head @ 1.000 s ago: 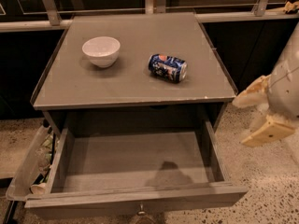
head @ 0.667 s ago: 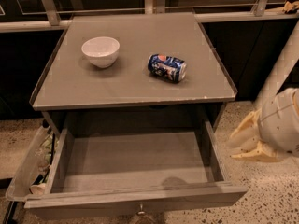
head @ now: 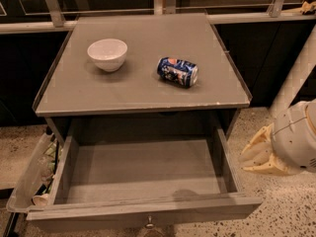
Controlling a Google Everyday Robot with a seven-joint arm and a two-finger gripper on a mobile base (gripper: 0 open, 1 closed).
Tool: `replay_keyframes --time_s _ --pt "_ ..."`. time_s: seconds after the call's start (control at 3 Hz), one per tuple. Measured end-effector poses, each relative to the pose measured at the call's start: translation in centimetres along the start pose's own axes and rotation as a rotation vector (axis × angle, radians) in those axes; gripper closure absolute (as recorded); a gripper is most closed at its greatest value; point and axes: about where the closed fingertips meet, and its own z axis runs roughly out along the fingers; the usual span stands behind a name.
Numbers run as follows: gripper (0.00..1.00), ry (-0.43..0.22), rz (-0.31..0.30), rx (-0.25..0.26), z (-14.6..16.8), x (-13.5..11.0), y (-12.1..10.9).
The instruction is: Close top drawer
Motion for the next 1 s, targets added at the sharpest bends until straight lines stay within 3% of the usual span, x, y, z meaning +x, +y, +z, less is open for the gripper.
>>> replay_keyframes --time_s 0.33,1.0 --pt "1.0 -0.024 0.004 -0.031 1.8 -0.4 0.9" --pt "1.0 -0.164 0.039 -0.091 10.0 -1.4 4.4"
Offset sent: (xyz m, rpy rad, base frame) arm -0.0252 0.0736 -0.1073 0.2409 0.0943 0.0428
